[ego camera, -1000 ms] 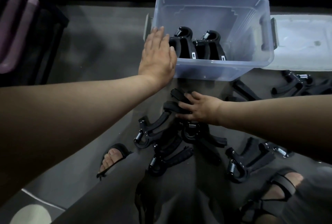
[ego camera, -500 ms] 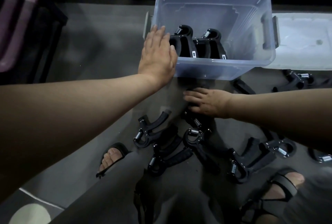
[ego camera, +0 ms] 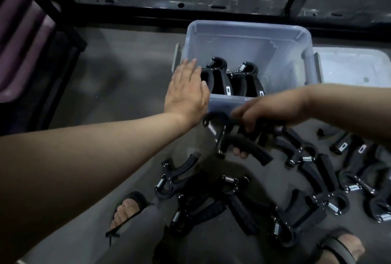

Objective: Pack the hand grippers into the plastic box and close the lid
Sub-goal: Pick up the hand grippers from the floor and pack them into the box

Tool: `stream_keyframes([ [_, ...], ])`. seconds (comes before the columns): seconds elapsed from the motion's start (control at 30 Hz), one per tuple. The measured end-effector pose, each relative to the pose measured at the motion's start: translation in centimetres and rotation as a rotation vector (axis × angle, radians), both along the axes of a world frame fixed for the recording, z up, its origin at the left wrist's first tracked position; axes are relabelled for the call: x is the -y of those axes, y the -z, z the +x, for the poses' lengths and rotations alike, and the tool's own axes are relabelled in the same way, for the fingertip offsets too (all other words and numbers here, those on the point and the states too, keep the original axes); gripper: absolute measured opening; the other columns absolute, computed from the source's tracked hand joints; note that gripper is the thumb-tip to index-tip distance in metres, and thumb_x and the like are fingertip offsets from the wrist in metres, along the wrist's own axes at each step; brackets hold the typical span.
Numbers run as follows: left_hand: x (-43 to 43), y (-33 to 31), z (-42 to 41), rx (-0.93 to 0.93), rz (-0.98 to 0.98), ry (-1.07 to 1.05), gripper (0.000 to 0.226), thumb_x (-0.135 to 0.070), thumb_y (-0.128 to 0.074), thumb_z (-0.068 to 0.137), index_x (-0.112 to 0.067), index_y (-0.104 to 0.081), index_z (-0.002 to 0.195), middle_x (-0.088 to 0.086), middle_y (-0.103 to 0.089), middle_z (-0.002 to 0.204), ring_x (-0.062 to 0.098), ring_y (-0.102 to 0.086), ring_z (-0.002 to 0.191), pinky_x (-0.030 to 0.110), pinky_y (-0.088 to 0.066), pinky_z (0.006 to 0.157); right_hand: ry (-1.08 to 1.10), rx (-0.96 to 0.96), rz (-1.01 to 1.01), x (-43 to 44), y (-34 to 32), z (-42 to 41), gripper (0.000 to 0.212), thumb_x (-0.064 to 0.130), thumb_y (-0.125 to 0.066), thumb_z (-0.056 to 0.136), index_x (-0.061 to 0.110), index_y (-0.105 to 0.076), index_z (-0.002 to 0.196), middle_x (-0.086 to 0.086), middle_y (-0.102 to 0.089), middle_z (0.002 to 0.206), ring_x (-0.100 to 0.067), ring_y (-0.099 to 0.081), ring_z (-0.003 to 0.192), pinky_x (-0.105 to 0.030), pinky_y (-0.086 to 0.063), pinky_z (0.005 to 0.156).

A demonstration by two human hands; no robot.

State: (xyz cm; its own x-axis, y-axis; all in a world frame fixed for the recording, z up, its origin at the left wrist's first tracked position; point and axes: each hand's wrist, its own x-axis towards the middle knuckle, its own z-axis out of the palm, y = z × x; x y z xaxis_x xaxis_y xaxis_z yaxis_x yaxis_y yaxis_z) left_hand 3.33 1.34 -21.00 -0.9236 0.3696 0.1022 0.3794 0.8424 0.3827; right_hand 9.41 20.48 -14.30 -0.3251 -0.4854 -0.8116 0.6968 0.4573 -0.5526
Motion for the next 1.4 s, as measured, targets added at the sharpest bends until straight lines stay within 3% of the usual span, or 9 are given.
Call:
stream_keyframes([
  [0.07,0.1,-0.1,-0.5,0.015,0.022,-0.007,0.049,-0.027,-0.033,0.101,-0.009,-0.037,0.146,0.004,-0.024,0.159,0.018,-0.013,0.149,0.033,-0.007,0.122,0.126,0.032,-0.179,-2.2,-2.4,-1.7,0.053,0.007,-0.041,0.078,-0.007,-0.052,0.128,-0.029,-0.062,0.122,-0.035,-0.068,0.100,-0.035,-0.058,0.065],
  [0.17,0.1,-0.8,-1.6,-0.015,0.072,-0.041,0.045,-0.024,-0.038,0.098,-0.007,-0.048,0.139,0.006,-0.039,0.151,0.022,-0.029,0.142,0.034,-0.019,0.118,0.360,-0.048,-0.196,-5.6,-4.0,-4.0,0.045,0.011,-0.047,0.075,0.001,-0.069,0.113,-0.019,-0.067,0.119,-0.025,-0.071,0.097,-0.039,-0.060,0.073],
  [0.33,-1.0,-1.9,-3.7,0.008,0.091,0.013,0.043,-0.020,-0.039,0.098,-0.002,-0.049,0.137,0.009,-0.040,0.149,0.023,-0.032,0.140,0.031,-0.019,0.117,0.722,-0.160,0.094,-7.5,0.5,-6.2,0.011,0.007,-0.052,0.088,0.010,-0.062,0.083,-0.009,-0.061,0.080,-0.016,-0.066,0.070,-0.036,-0.058,0.075],
  [0.43,-1.5,-1.6,-4.0,0.025,0.050,0.015,0.045,-0.020,-0.037,0.099,-0.001,-0.046,0.139,0.010,-0.037,0.151,0.023,-0.026,0.143,0.030,-0.014,0.119,0.742,-0.157,0.307,-7.2,3.8,-6.8,0.010,0.007,-0.053,0.092,0.011,-0.058,0.084,-0.006,-0.067,0.067,-0.016,-0.069,0.068,-0.040,-0.055,0.084],
  [0.5,-1.6,-1.4,-3.9,0.022,0.023,0.013,0.045,-0.022,-0.036,0.100,-0.002,-0.046,0.139,0.009,-0.035,0.153,0.023,-0.022,0.145,0.032,-0.012,0.120,0.804,-0.219,0.363,-6.7,4.4,-7.0,0.008,0.000,-0.055,0.089,0.006,-0.058,0.087,-0.006,-0.067,0.061,-0.015,-0.070,0.058,-0.035,-0.058,0.073],
  [0.6,-1.4,-1.2,-3.8,0.031,0.013,0.013,0.045,-0.022,-0.035,0.100,-0.004,-0.046,0.139,0.007,-0.033,0.155,0.021,-0.018,0.147,0.033,-0.012,0.121,0.731,-0.319,0.450,-6.1,4.2,-7.2,0.004,-0.001,-0.061,0.086,-0.002,-0.064,0.089,-0.009,-0.069,0.064,-0.016,-0.068,0.053,-0.023,-0.057,0.053],
  [0.8,-1.5,-1.0,-3.8,0.030,0.012,0.004,0.045,-0.021,-0.036,0.098,-0.005,-0.047,0.139,0.006,-0.034,0.154,0.021,-0.018,0.147,0.034,-0.012,0.121,0.325,-0.507,0.859,-5.3,5.9,-6.9,0.025,0.024,-0.058,0.079,0.010,-0.063,0.098,-0.013,-0.063,0.098,-0.029,-0.064,0.083,-0.043,-0.058,0.079],
  [0.97,-1.5,-1.0,-3.9,0.030,0.002,0.008,0.046,-0.021,-0.036,0.097,-0.006,-0.047,0.139,0.006,-0.034,0.154,0.021,-0.018,0.147,0.036,-0.013,0.121,0.014,-0.633,1.046,-4.6,6.1,-6.5,0.030,0.027,-0.053,0.088,0.006,-0.052,0.109,-0.017,-0.060,0.103,-0.034,-0.057,0.087,-0.033,-0.044,0.071],
  [1.4,-1.6,-1.1,-3.8,0.019,-0.032,0.015,0.048,-0.021,-0.038,0.095,-0.007,-0.046,0.139,0.006,-0.033,0.155,0.021,-0.015,0.148,0.035,-0.011,0.122,0.171,-0.609,1.001,-5.1,7.4,-6.0,0.055,0.041,-0.038,0.098,0.006,-0.037,0.140,-0.022,-0.037,0.143,-0.041,-0.044,0.126,-0.042,-0.034,0.102],
])
